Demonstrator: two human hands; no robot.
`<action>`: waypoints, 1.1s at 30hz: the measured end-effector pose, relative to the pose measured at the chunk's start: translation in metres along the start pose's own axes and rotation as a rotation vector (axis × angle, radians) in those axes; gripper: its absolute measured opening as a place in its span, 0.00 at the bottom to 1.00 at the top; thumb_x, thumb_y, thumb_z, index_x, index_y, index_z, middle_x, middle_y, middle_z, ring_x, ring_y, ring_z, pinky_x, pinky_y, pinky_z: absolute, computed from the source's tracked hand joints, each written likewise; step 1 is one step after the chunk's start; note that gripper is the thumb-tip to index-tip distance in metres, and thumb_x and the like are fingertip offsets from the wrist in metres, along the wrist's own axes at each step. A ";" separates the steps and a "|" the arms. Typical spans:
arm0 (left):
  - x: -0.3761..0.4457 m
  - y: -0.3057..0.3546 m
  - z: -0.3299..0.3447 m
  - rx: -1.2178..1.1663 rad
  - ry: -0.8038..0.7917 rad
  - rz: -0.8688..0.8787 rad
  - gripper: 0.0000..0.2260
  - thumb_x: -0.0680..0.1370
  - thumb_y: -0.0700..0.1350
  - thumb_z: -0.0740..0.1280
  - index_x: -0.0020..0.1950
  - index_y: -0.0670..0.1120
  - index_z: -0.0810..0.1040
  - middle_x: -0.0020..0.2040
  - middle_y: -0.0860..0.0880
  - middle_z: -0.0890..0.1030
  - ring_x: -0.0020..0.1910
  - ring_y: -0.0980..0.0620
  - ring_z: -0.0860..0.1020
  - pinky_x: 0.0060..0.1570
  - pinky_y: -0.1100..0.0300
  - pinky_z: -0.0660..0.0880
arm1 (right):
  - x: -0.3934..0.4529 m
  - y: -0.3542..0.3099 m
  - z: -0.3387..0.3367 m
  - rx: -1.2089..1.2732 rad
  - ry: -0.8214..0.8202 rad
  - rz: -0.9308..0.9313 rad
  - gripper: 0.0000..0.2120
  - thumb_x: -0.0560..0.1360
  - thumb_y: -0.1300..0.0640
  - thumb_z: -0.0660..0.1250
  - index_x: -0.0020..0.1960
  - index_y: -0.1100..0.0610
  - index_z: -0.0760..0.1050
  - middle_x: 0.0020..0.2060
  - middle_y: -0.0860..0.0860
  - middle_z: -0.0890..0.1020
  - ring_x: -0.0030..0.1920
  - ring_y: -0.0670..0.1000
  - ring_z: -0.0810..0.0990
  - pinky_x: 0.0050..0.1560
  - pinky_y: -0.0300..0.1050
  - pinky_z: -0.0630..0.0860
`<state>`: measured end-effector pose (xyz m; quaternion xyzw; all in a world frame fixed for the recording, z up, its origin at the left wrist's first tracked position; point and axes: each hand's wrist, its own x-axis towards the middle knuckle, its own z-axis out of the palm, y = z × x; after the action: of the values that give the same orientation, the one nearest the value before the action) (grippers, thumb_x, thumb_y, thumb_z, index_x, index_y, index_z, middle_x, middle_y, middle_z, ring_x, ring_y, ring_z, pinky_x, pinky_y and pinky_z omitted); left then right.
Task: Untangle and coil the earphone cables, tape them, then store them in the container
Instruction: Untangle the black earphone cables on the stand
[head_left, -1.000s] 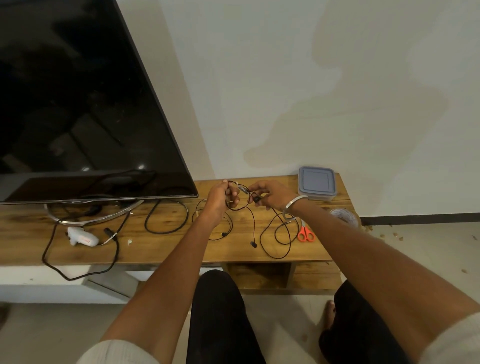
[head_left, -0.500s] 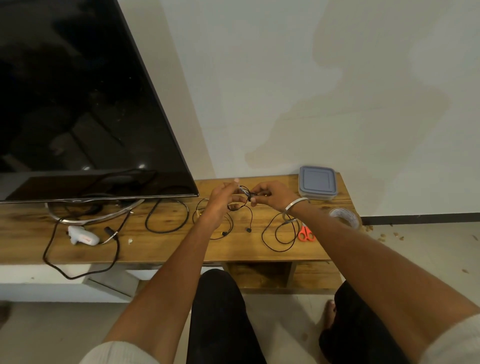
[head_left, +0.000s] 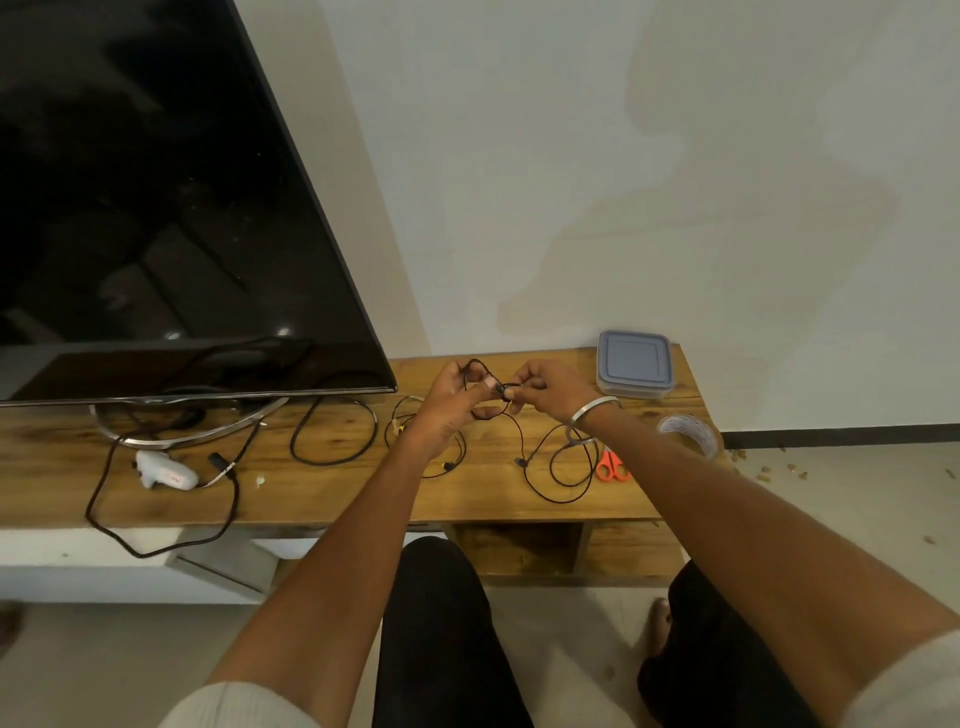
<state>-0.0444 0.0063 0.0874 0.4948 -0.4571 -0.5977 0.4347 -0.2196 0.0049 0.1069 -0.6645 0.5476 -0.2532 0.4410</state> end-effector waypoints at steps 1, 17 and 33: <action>-0.001 0.000 0.000 -0.001 -0.033 -0.003 0.11 0.77 0.35 0.68 0.56 0.45 0.70 0.50 0.47 0.76 0.50 0.49 0.81 0.42 0.55 0.81 | -0.001 0.000 0.000 0.004 0.004 0.000 0.05 0.74 0.55 0.70 0.43 0.53 0.74 0.24 0.43 0.81 0.43 0.48 0.82 0.43 0.41 0.72; 0.001 0.003 0.011 0.096 0.026 0.002 0.13 0.77 0.32 0.66 0.58 0.46 0.78 0.53 0.45 0.79 0.52 0.42 0.81 0.53 0.45 0.80 | 0.004 0.006 0.005 -0.092 0.083 -0.054 0.09 0.70 0.60 0.73 0.44 0.54 0.74 0.40 0.49 0.79 0.41 0.47 0.76 0.39 0.33 0.69; -0.012 0.005 0.009 -0.087 -0.208 -0.138 0.17 0.78 0.28 0.58 0.61 0.42 0.74 0.53 0.44 0.77 0.48 0.46 0.81 0.51 0.51 0.80 | 0.009 0.013 0.001 -0.065 0.203 -0.046 0.09 0.73 0.61 0.69 0.41 0.50 0.70 0.41 0.52 0.82 0.44 0.51 0.82 0.46 0.43 0.76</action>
<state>-0.0512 0.0178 0.0959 0.4411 -0.4381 -0.6935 0.3640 -0.2234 -0.0034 0.0940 -0.6616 0.5822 -0.3113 0.3555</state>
